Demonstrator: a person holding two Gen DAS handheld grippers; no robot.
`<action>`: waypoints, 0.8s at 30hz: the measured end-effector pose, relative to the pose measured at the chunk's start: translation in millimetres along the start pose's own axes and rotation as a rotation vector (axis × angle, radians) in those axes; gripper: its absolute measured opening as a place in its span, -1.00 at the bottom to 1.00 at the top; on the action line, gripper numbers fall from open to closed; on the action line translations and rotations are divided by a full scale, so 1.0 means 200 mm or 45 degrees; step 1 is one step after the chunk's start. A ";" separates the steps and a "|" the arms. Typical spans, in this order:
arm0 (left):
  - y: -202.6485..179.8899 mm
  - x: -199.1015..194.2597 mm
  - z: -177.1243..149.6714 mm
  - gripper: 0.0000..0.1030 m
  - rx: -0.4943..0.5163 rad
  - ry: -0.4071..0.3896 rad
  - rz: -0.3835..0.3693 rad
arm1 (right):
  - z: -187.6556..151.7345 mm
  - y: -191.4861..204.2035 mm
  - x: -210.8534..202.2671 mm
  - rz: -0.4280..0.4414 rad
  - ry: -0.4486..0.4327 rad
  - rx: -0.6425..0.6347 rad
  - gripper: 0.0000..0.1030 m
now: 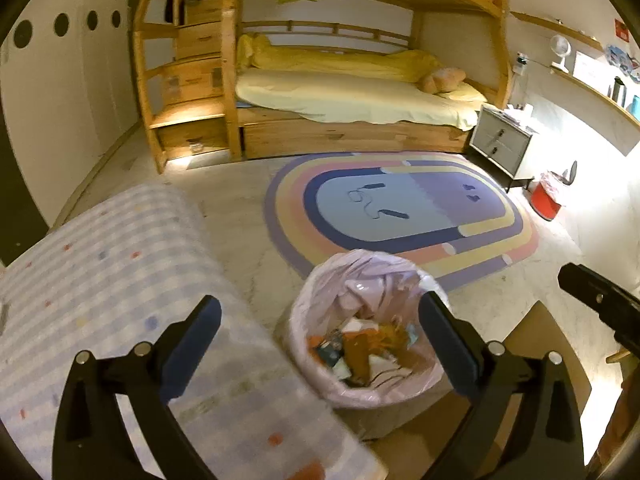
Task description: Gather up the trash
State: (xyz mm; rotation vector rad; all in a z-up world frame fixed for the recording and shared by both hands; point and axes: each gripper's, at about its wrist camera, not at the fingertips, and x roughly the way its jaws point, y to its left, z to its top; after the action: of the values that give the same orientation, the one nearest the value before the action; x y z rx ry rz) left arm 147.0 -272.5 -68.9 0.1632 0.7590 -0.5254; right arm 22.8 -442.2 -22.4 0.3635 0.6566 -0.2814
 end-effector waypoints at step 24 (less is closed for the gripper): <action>0.62 -1.08 -0.39 0.87 -0.234 0.002 0.448 | -0.22 0.94 -0.56 0.374 -0.008 -0.443 0.82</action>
State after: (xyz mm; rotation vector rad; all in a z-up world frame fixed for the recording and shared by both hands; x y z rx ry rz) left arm 31.0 -55.6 19.5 0.1230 0.7560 -0.1206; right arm -16.7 -239.2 61.6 0.1216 0.6231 0.1127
